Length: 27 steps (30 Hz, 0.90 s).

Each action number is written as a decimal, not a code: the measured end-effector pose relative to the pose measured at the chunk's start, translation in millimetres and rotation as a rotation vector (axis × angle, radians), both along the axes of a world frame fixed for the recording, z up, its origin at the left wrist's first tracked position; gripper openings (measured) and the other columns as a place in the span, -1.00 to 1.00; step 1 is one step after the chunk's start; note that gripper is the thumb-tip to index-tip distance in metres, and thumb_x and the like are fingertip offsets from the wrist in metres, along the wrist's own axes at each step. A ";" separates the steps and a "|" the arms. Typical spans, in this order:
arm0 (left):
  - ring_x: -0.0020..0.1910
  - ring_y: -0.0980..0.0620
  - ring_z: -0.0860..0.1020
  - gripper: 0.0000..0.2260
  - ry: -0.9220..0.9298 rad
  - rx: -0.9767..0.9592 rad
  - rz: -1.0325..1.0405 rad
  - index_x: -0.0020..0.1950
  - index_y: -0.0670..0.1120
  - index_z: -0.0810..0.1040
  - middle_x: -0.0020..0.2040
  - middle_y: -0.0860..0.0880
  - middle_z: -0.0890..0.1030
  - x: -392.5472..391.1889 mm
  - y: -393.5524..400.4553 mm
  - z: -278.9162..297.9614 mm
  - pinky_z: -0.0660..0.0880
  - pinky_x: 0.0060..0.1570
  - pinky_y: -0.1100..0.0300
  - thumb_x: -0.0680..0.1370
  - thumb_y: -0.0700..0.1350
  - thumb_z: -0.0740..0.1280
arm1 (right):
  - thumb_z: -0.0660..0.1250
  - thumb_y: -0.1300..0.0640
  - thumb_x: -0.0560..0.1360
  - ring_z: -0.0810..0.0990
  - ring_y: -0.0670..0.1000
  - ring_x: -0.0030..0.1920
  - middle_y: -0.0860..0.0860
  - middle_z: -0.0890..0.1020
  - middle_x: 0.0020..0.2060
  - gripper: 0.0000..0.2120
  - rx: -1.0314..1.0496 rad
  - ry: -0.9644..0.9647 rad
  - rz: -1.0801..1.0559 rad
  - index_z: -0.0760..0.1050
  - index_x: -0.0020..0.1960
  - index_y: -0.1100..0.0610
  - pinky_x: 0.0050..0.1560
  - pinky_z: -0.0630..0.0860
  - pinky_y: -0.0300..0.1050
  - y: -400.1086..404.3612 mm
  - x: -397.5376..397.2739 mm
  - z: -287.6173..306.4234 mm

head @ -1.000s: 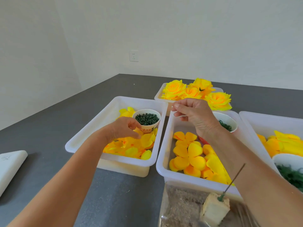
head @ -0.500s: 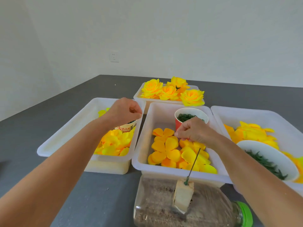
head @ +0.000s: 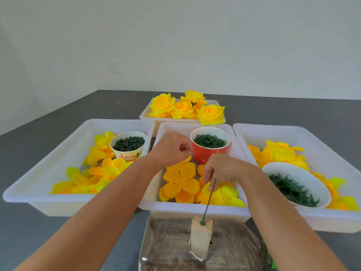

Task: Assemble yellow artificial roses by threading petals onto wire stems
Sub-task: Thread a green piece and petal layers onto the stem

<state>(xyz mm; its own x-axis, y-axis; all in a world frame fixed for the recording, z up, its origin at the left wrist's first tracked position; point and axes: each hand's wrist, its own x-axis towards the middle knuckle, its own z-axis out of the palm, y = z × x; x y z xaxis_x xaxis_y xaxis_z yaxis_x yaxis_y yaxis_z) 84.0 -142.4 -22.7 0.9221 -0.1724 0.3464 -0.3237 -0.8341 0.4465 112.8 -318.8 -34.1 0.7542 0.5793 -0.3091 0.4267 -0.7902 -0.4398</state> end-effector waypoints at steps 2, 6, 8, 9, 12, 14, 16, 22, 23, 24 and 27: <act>-0.39 0.22 0.45 -0.92 0.007 -0.083 0.005 -0.23 -0.18 0.64 -0.31 0.03 0.60 -0.3 1.1 1.7 0.34 -0.34 0.52 0.41 -0.31 0.37 | 0.50 0.29 0.33 0.55 -0.19 -0.36 -0.15 0.55 -0.45 -0.85 0.111 -0.008 -0.018 0.59 -0.22 0.08 -0.38 0.43 -0.39 0.2 -0.5 3.8; -0.43 0.22 0.49 -0.79 0.111 -0.345 -0.014 -0.36 -0.04 0.58 -0.43 0.08 0.56 -0.5 2.7 2.6 0.44 -0.33 0.29 0.48 -0.08 0.40 | 0.41 0.26 0.45 0.57 -0.14 -0.37 0.01 0.57 -0.33 -0.88 0.497 0.062 -0.197 0.50 -0.16 0.09 -0.38 0.48 -0.33 0.5 0.1 13.4; -0.40 0.23 0.50 -0.80 0.186 -0.415 -0.044 -0.34 0.02 0.64 -0.43 0.10 0.58 -2.7 2.4 3.1 0.43 -0.35 0.31 0.44 0.08 0.42 | 0.40 0.23 0.46 0.57 -0.09 -0.32 0.05 0.58 -0.28 -0.90 0.596 0.064 -0.293 0.49 -0.13 0.10 -0.32 0.50 -0.26 2.0 0.1 15.2; -0.41 0.27 0.48 -0.84 0.217 -0.417 -0.069 -0.35 0.08 0.64 -0.44 0.14 0.56 -3.9 1.9 3.0 0.39 -0.38 0.37 0.40 0.09 0.45 | 0.41 0.23 0.45 0.56 -0.05 -0.30 0.07 0.58 -0.27 -0.90 0.640 0.054 -0.330 0.50 -0.13 0.10 -0.29 0.50 -0.21 3.1 0.0 15.4; -0.37 0.30 0.51 -0.86 0.261 -0.392 -0.137 -0.30 0.11 0.61 -0.39 0.19 0.60 -3.7 3.5 2.7 0.41 -0.33 0.40 0.37 -0.09 0.51 | 0.43 0.25 0.43 0.54 -0.05 -0.32 0.06 0.58 -0.28 -0.89 0.819 0.086 -0.408 0.51 -0.13 0.12 -0.32 0.50 -0.21 4.1 -0.6 16.9; -0.38 0.32 0.54 -0.86 0.269 -0.466 -0.142 -0.26 0.06 0.62 -0.40 0.21 0.61 -3.0 5.4 3.2 0.43 -0.38 0.43 0.41 -0.18 0.48 | 0.43 0.23 0.43 0.56 -0.04 -0.28 0.07 0.60 -0.23 -0.88 0.918 0.172 -0.446 0.54 -0.05 0.17 -0.28 0.50 -0.20 3.1 -0.3 17.7; -0.40 0.29 0.51 -0.86 0.262 -0.569 -0.119 -0.27 0.03 0.61 -0.42 0.16 0.59 -2.7 6.5 2.8 0.43 -0.39 0.42 0.44 -0.19 0.44 | 0.40 0.17 0.46 0.59 0.00 -0.15 0.08 0.63 -0.13 -0.82 0.917 0.267 -0.430 0.57 0.04 0.18 -0.08 0.52 -0.10 2.9 -0.7 17.8; -0.37 0.16 0.42 -0.84 0.293 -0.701 -0.208 -0.26 -0.07 0.57 -0.37 0.05 0.51 -4.9 7.3 6.0 0.38 -0.34 0.35 0.52 -0.16 0.33 | 0.32 0.16 0.50 0.65 0.01 -0.22 0.08 0.68 -0.20 -0.84 1.078 0.355 -0.339 0.60 0.00 0.23 -0.22 0.59 -0.13 5.5 -5.6 19.8; -0.40 0.19 0.42 -0.83 0.293 -0.700 -0.208 -0.27 -0.06 0.57 -0.40 0.10 0.51 -5.4 7.0 5.9 0.38 -0.36 0.37 0.53 -0.16 0.33 | 0.35 0.16 0.48 0.65 0.02 -0.23 0.10 0.68 -0.21 -0.84 1.095 0.323 -0.361 0.61 -0.02 0.24 -0.22 0.59 -0.12 5.4 -5.2 19.6; -0.43 0.23 0.42 -0.83 0.286 -0.683 -0.198 -0.28 -0.06 0.57 -0.43 0.14 0.50 -5.8 6.5 5.3 0.37 -0.39 0.39 0.53 -0.17 0.34 | 0.38 0.16 0.46 0.64 0.05 -0.22 0.12 0.68 -0.20 -0.84 1.088 0.271 -0.388 0.61 -0.04 0.25 -0.18 0.59 -0.09 5.8 -4.5 18.4; -0.40 0.24 0.45 -0.93 0.249 -0.610 -0.177 -0.18 -0.14 0.59 -0.34 0.06 0.55 -6.0 4.7 3.0 0.41 -0.37 0.38 0.49 -0.18 0.39 | 0.43 0.12 0.42 0.57 0.03 -0.24 0.14 0.65 -0.25 -0.82 0.970 0.081 -0.431 0.63 -0.11 0.26 -0.15 0.52 -0.06 8.6 -2.6 12.4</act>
<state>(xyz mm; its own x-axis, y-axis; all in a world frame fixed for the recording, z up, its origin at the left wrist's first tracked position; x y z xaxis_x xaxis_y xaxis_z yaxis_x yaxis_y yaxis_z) 78.0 -137.7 -19.6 0.9627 -0.1691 0.2111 -0.2592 -0.3533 0.8989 110.2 -310.2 -21.7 0.9523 0.2936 0.0828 0.1355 -0.1642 -0.9771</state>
